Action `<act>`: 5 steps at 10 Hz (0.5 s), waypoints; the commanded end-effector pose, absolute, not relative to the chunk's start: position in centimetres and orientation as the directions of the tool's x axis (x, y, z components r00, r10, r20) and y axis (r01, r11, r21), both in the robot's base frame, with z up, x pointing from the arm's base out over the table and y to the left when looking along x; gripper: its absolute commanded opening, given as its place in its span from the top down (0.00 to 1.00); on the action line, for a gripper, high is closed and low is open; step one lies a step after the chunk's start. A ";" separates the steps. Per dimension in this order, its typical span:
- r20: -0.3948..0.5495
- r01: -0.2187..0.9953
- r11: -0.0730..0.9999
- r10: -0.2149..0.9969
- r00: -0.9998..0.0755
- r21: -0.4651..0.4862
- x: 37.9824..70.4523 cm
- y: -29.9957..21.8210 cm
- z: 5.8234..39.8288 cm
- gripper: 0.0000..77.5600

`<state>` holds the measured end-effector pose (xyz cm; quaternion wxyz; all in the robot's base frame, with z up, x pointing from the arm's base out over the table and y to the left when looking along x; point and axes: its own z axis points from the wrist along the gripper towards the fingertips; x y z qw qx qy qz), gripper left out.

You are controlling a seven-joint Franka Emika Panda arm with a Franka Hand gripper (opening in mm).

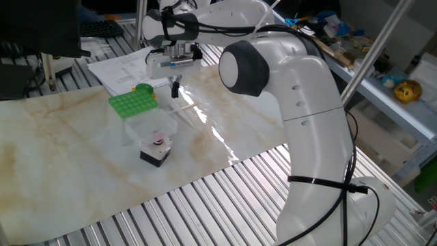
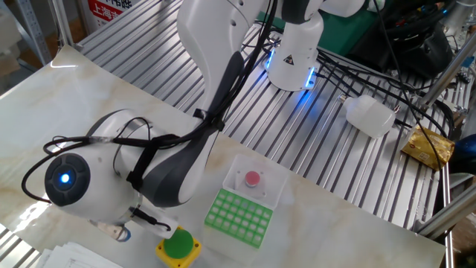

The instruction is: Insert a large pipette tip into the holder for large pipette tips

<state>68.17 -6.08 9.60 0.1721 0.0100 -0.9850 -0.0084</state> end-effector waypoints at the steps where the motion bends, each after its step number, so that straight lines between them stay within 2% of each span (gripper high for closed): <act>1: 0.334 -0.026 0.999 -0.032 -0.942 0.021 68.5 -6.1 8.7 1.00; 5: 0.336 -0.024 1.000 -0.027 -0.942 0.013 68.5 -6.1 8.6 1.00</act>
